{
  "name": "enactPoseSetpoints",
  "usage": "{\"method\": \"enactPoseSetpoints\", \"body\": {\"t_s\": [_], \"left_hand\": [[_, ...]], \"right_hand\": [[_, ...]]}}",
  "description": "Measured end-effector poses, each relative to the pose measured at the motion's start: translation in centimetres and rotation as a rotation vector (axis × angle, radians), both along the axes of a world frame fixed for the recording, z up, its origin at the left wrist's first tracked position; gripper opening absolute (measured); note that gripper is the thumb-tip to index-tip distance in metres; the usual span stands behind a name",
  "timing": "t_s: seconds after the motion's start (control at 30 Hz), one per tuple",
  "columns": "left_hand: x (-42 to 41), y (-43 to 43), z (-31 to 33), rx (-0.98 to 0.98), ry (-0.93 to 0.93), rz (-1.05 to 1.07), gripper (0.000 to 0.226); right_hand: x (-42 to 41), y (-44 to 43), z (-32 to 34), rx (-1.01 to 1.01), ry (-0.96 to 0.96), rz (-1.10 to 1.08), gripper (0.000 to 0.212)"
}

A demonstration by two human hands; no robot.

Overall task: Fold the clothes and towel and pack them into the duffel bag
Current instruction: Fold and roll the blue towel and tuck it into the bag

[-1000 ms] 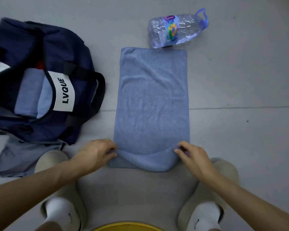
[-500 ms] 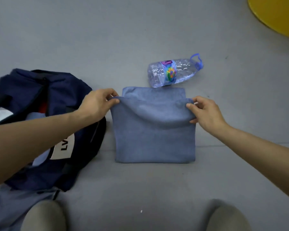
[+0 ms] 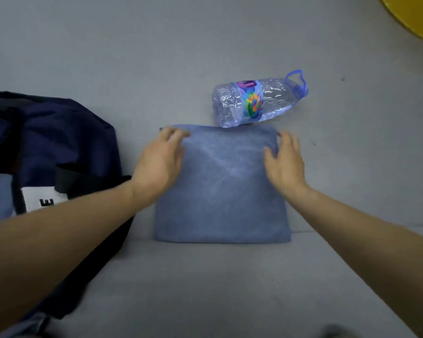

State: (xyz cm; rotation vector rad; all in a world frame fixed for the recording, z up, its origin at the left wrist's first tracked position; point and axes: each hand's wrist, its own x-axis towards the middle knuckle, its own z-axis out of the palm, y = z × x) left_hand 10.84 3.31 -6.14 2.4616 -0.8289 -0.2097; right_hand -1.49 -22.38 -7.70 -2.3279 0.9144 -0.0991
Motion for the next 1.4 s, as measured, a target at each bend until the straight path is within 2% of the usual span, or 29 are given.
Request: {"method": "enactPoseSetpoints", "body": {"t_s": [0.07,0.13,0.2,0.3,0.47,0.57,0.63,0.77,0.87,0.93,1.03,1.17,1.3,1.4], "left_hand": [[-4.8,2.1,-1.4,0.040,-0.107,-0.251,0.039],[-8.0,4.4,-3.5,0.178,-0.131,-0.410,0.049],[-10.2,6.9,-5.1,0.347,-0.094,-0.477,0.060],[-12.3,9.9,-5.3,0.505,-0.130,-0.547,0.070],[-15.0,13.5,-1.2,0.665,-0.064,-0.634,0.078],[-15.0,15.4,2.5,0.711,-0.016,-0.674,0.083],[-15.8,16.6,4.4,0.704,-0.063,-0.650,0.074],[-16.5,17.9,4.5,0.567,-0.089,-0.603,0.062],[-15.8,16.4,2.7,0.449,-0.112,-0.598,0.051],[-15.5,14.8,1.8,0.463,-0.084,-0.591,0.044],[-15.3,13.9,0.8,0.531,0.016,-0.525,0.050],[-15.0,14.4,-0.4,0.543,0.006,-0.491,0.055],[-15.2,14.7,-1.2,0.502,-0.091,-0.444,0.041],[-15.7,15.0,-1.7,0.488,-0.162,-0.508,0.028]], "right_hand": [[-4.7,3.3,-0.2,-0.180,-0.029,0.349,0.057],[-9.7,5.3,-1.6,-0.364,0.036,0.705,0.067],[-14.1,5.9,-2.8,-0.453,0.161,0.864,0.074],[-17.9,6.7,-2.7,-0.482,0.302,0.880,0.076],[-19.8,11.2,-0.7,-0.356,0.432,0.872,0.088],[-20.7,12.5,1.0,-0.270,0.449,0.869,0.075],[-21.8,12.6,1.8,-0.217,0.505,0.865,0.067],[-23.3,11.1,2.5,-0.195,0.481,0.939,0.062],[-22.9,9.4,2.1,-0.241,0.393,0.984,0.056],[-22.6,8.6,1.5,-0.266,0.361,0.983,0.055],[-22.9,8.2,1.2,-0.256,0.304,0.912,0.050],[-22.6,8.8,0.4,-0.313,0.143,0.793,0.023],[-21.5,9.1,-0.4,-0.356,0.125,0.787,0.039],[-21.3,8.9,-0.3,-0.360,0.099,0.789,0.034]]}}
